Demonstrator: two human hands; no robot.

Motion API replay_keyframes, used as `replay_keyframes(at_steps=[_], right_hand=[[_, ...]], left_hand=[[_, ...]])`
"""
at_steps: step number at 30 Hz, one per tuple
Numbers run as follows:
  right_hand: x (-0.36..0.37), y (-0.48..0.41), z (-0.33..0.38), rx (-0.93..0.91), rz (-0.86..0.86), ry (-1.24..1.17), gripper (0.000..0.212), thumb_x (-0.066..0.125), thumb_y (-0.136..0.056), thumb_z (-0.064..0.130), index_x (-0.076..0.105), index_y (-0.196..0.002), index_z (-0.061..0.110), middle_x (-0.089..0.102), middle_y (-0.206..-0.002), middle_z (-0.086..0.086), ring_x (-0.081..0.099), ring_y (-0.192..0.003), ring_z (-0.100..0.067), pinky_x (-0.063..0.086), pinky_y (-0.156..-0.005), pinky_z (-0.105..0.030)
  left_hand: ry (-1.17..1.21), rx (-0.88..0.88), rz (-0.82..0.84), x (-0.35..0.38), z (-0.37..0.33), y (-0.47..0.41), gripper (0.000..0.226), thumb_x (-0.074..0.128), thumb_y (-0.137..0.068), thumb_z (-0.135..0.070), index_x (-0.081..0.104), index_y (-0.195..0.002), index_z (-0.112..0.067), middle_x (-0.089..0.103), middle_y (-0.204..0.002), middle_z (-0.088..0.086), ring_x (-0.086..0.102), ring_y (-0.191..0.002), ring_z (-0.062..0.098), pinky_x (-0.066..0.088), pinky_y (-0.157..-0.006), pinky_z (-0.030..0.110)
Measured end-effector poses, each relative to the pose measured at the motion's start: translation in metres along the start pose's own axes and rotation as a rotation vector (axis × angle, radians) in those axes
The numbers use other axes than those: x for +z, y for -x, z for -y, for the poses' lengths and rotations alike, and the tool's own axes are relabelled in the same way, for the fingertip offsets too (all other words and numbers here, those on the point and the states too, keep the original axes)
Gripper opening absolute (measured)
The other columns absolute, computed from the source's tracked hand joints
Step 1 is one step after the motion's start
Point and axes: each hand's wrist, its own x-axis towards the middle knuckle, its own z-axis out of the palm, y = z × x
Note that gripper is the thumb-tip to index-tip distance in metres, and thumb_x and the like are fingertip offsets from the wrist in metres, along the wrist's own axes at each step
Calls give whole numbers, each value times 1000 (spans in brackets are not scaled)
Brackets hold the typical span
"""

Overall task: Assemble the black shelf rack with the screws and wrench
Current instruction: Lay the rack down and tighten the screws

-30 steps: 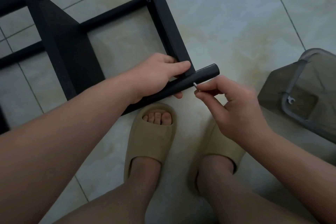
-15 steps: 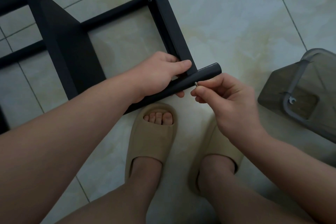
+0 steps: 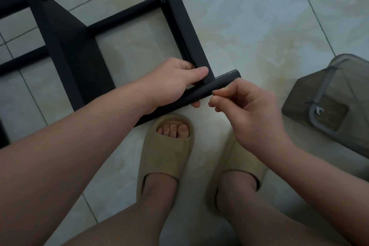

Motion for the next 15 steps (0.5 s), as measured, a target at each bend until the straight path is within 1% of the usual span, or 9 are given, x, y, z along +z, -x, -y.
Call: replay_keyframes(at_steps=[2, 4, 6, 8, 9, 10, 11, 13, 15], right_hand=[[-2, -2, -2, -8, 1, 18, 25, 76, -87, 2, 68, -79, 25, 73, -78, -2, 70, -74, -20, 59, -78, -40], [-4, -4, -2, -1, 7, -19, 28, 75, -87, 0, 70, -81, 27, 74, -80, -6, 71, -75, -21, 59, -80, -41], [-5, -5, -3, 10, 35, -67, 30, 72, -88, -3, 71, -84, 26, 76, -84, -6, 73, -78, -18, 59, -80, -35], [-7, -5, -3, 24, 63, -86, 32, 67, -91, -8, 71, -87, 24, 77, -87, -1, 74, -80, -12, 58, -80, -26], [-7, -6, -3, 30, 69, -84, 32, 66, -91, -9, 70, -88, 23, 77, -87, 0, 74, -80, -11, 57, -79, -24], [-7, -6, -2, 35, 66, -80, 32, 66, -91, -8, 70, -87, 23, 77, -86, 0, 74, -80, -11, 57, -79, -25], [-6, -6, -2, 40, 57, -75, 31, 67, -91, -8, 69, -86, 23, 77, -84, 0, 74, -80, -14, 59, -79, -30], [-5, -8, 0, 39, 29, -56, 29, 69, -89, -6, 68, -83, 22, 76, -80, 2, 75, -82, -19, 60, -81, -43], [-3, -9, 2, 49, 11, -49, 27, 72, -87, -5, 68, -80, 20, 76, -77, 2, 74, -81, -24, 59, -79, -54]], left_hand=[[4, -4, 1, 0, 0, 0, 31, 54, -102, -32, 72, -95, -8, 76, -81, 3, 71, -65, 22, 54, -58, 23], [-1, -5, 1, 0, 0, 0, 32, 54, -102, -33, 71, -95, -7, 76, -81, 4, 71, -64, 21, 53, -57, 21], [-11, -4, -1, -1, 0, 0, 33, 54, -102, -33, 71, -96, -6, 76, -84, 6, 71, -64, 21, 53, -58, 22], [-16, -6, -1, -1, 0, 0, 32, 54, -102, -34, 71, -95, -7, 76, -84, 7, 72, -65, 21, 53, -61, 24], [-16, -6, 0, -1, 0, -1, 32, 54, -102, -34, 71, -94, -8, 76, -84, 6, 72, -66, 21, 54, -63, 25], [-15, -5, 2, -1, 1, -1, 32, 54, -102, -34, 71, -94, -9, 76, -84, 6, 72, -66, 21, 54, -65, 27], [-12, -6, 3, -1, 1, -1, 31, 54, -102, -34, 71, -95, -9, 76, -85, 6, 72, -66, 22, 54, -65, 27], [-7, -7, 8, -1, 0, -1, 31, 54, -102, -33, 71, -96, -8, 76, -85, 6, 72, -66, 22, 54, -64, 26], [3, -11, 16, -2, -1, -1, 31, 53, -102, -31, 71, -99, -5, 77, -87, 8, 72, -66, 23, 55, -61, 25]])
